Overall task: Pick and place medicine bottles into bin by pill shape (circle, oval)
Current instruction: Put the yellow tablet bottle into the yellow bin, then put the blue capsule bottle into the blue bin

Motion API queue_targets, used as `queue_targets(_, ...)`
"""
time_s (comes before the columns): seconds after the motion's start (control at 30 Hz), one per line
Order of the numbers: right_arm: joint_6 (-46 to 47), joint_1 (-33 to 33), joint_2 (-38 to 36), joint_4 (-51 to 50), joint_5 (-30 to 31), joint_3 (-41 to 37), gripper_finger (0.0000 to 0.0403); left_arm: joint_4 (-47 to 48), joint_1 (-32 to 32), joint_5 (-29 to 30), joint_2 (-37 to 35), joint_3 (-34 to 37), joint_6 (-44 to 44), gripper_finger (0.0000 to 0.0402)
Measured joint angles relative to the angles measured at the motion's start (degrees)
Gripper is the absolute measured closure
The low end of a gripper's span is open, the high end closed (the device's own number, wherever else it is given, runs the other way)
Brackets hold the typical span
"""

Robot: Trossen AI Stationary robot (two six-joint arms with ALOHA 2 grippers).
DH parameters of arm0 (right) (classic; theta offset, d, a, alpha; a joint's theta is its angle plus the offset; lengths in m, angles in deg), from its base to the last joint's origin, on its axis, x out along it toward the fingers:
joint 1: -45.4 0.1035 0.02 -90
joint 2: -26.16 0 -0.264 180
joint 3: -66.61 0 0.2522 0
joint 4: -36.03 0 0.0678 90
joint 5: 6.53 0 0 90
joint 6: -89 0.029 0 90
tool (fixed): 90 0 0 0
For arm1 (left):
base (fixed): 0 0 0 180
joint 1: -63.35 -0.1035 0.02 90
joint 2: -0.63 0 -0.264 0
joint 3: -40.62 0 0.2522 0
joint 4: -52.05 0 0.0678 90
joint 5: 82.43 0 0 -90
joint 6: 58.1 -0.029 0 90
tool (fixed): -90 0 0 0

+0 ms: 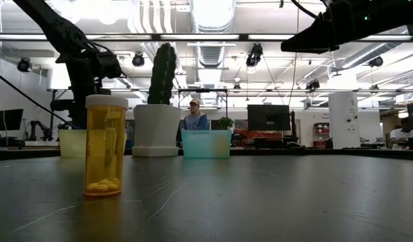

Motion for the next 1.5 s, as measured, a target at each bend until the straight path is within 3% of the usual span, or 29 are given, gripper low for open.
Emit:
queue_targets(0.4, 0.0, 0.0, 0.0, 0.0, 0.0, 0.0, 0.0184, 3.2, 0.2, -0.2, -2.1, -0.4, -0.1, 0.0259)
queue_targets(0.57, 0.0, 0.0, 0.0, 0.0, 0.0, 0.0, 0.0184, 8.2, 1.3, -0.3, -7.0, -2.2, -0.3, 0.0258)
queue_targets(0.8, 0.1, 0.0, 0.0, 0.0, 0.0, 0.0, 0.0184, 8.2, 6.0, -1.4, -17.4, -2.5, -0.1, 0.0258)
queue_targets(1.17, 0.1, 0.0, 0.0, 0.1, 0.0, 0.0, 0.0184, 2.0, 21.6, -5.6, -29.2, -2.1, 0.0, 0.0258)
queue_targets(1.5, -1.3, 0.0, 0.0, 2.3, -0.1, 0.0, 0.0184, -18.5, 42.6, -5.7, -25.6, -1.5, 1.4, 0.0258)
